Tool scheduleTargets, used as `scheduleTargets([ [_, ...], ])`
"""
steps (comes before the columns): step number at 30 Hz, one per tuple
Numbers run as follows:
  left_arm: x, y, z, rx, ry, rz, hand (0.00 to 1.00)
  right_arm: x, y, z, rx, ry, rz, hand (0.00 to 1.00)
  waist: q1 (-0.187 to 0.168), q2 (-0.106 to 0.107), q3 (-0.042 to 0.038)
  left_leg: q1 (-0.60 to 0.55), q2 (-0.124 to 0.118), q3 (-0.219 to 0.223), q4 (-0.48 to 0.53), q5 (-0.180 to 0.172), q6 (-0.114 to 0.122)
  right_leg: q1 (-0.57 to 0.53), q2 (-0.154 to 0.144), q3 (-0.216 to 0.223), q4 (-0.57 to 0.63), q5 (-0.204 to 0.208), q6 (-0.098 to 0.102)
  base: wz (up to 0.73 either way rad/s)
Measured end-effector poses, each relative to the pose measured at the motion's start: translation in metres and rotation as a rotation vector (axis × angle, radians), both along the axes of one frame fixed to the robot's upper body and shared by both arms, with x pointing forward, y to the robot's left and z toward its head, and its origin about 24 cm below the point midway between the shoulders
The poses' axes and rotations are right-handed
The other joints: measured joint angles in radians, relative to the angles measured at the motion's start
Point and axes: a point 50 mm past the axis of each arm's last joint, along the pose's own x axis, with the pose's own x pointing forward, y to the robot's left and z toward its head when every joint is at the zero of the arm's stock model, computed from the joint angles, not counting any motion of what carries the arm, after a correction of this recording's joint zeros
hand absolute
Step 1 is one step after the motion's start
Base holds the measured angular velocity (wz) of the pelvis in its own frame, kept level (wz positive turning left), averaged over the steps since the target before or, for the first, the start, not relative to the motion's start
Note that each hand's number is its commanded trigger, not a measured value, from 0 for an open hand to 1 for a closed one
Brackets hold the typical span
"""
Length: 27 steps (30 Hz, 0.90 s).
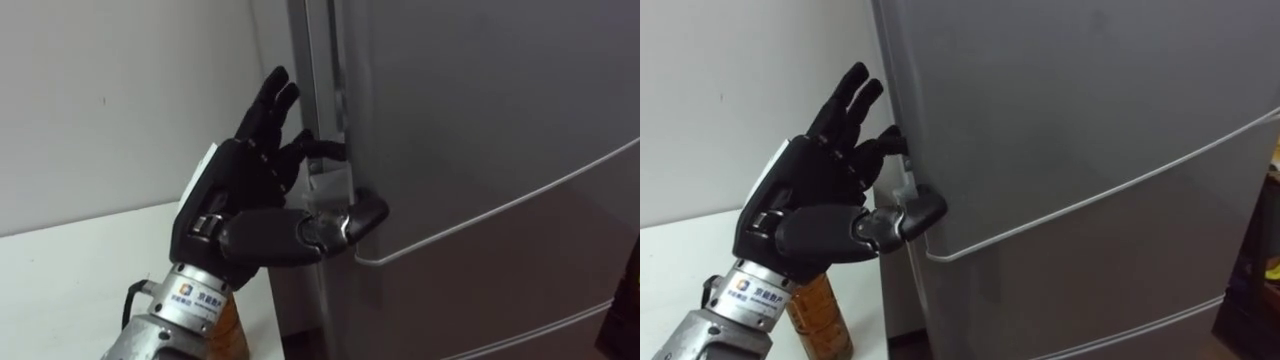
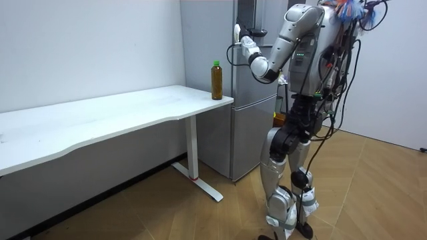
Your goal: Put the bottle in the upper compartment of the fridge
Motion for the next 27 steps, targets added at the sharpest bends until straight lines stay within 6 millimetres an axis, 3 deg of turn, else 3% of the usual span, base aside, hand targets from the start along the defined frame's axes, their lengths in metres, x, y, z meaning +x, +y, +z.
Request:
scheduleTargets([
  [11,-0.0009,-0.0031,-0.0005,0.006,-0.003,-0.015,0.00,0.0002,-0.0005,0.0003,0.008,-0.004,0.004,0.00,-0.002,-0.001,0.0009,-0.002,0.000,0.000,0.003,0.000,0.000,-0.001,0.000,0.001,0.001,0.000,0.000,0.00],
  [27,-0.0037,-0.0070,0.0011,0.027,-0.031,-0.063,0.00,0.0006,-0.0010,0.0005,0.008,-0.006,0.002,0.00,-0.007,0.007,-0.0044,-0.003,0.000,0.000,0.004,0.000,0.000,0.001,-0.001,-0.004,-0.001,0.000,0.000,0.00],
])
